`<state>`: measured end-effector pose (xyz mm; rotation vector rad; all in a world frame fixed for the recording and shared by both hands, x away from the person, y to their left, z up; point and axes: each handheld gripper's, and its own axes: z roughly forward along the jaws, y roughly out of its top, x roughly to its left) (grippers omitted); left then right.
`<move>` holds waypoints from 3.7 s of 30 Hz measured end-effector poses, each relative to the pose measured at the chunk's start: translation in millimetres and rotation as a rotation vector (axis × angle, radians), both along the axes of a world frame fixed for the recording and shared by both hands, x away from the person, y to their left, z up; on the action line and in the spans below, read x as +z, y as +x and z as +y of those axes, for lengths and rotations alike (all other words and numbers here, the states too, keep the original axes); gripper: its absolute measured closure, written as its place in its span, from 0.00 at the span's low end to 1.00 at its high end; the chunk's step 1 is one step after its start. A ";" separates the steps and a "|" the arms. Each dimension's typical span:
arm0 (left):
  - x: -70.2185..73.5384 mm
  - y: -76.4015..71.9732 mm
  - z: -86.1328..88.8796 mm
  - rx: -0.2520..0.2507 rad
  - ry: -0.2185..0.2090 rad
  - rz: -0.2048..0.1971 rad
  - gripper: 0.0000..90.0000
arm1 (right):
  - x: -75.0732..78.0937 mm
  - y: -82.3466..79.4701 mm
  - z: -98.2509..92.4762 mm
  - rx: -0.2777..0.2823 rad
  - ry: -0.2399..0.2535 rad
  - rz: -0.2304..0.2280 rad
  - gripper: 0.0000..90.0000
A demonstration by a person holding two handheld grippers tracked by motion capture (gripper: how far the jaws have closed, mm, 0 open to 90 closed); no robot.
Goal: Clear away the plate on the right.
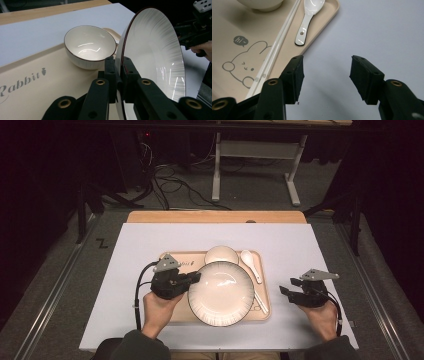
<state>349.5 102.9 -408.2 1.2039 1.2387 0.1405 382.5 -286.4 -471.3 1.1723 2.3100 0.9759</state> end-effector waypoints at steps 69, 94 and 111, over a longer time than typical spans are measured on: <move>-41.5 17.7 90.7 0.312 -0.003 0.153 0.93 | -7.9 18.6 -3.0 -0.070 -0.007 -0.020 0.49; -59.3 33.5 89.5 0.360 0.070 0.184 0.94 | -5.8 14.8 -7.4 -0.084 0.000 -0.017 0.48; -73.0 47.3 88.5 0.360 0.114 0.222 0.92 | -6.3 11.1 -8.9 -0.095 -0.009 -0.012 0.48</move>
